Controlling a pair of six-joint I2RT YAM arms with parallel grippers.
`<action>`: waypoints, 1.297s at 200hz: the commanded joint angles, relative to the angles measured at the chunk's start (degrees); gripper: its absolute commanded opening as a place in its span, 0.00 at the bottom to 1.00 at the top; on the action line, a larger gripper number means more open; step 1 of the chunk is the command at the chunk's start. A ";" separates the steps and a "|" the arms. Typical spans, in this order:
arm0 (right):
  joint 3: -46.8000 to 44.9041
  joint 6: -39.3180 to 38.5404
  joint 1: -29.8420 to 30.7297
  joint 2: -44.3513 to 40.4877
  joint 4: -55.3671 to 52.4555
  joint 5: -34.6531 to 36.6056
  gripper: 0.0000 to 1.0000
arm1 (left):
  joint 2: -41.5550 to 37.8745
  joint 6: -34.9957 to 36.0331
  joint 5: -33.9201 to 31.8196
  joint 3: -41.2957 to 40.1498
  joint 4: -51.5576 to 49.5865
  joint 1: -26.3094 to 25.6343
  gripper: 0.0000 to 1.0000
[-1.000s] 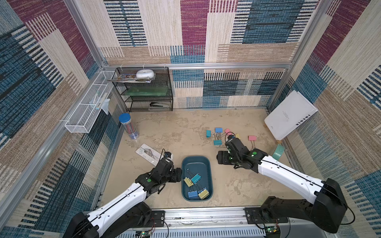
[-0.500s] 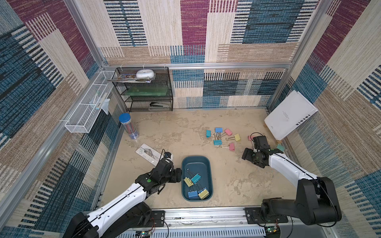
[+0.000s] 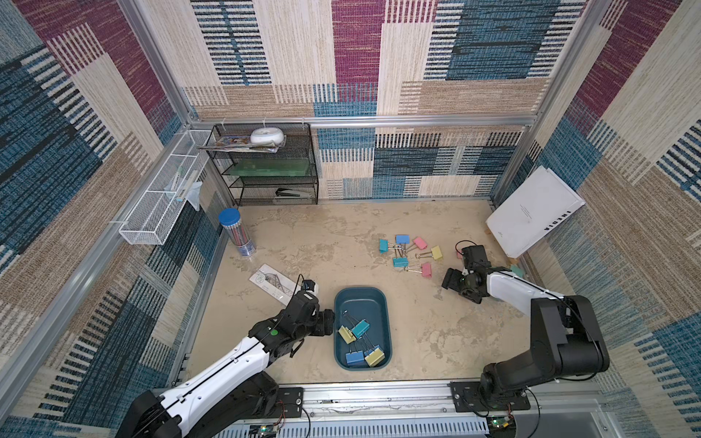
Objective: Put the binder clips in the storage box
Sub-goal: Pick up the binder clip at the center of the board, then place the binder clip in the storage box.
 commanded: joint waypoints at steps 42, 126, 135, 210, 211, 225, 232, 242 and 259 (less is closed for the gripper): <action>1.21 -1.60 -0.41 2.94 -0.02 1.85 0.76 | 0.18 0.73 -0.40 0.06 0.49 0.04 0.83; 2.78 -3.44 -0.71 2.43 -2.12 0.00 0.54 | 0.35 0.92 -0.24 0.17 0.66 0.02 0.83; 3.40 -4.20 -0.40 0.53 -2.75 -0.91 0.53 | 0.48 0.95 -0.22 0.15 0.60 0.07 0.83; 11.23 -5.53 25.12 -12.15 -11.98 -6.64 0.48 | 1.02 0.82 -0.40 0.23 0.69 0.00 0.83; 11.28 -5.34 25.76 -12.14 -11.98 -6.70 0.48 | 1.03 0.82 -0.40 0.23 0.68 0.04 0.83; 12.07 -2.54 34.83 -11.66 -11.97 -5.80 0.48 | 1.25 0.82 -0.48 0.39 0.74 0.02 0.83; 12.37 -0.82 38.86 -11.25 -11.68 -4.98 0.48 | 1.43 0.82 -0.44 0.58 0.53 0.00 0.83; 12.87 1.45 43.44 -10.52 -11.06 -4.46 0.48 | 1.43 0.87 -0.40 0.51 0.42 0.00 0.82; 14.39 4.27 49.56 -8.63 -10.37 -3.58 0.48 | 1.42 0.82 -0.40 0.50 0.60 0.01 0.83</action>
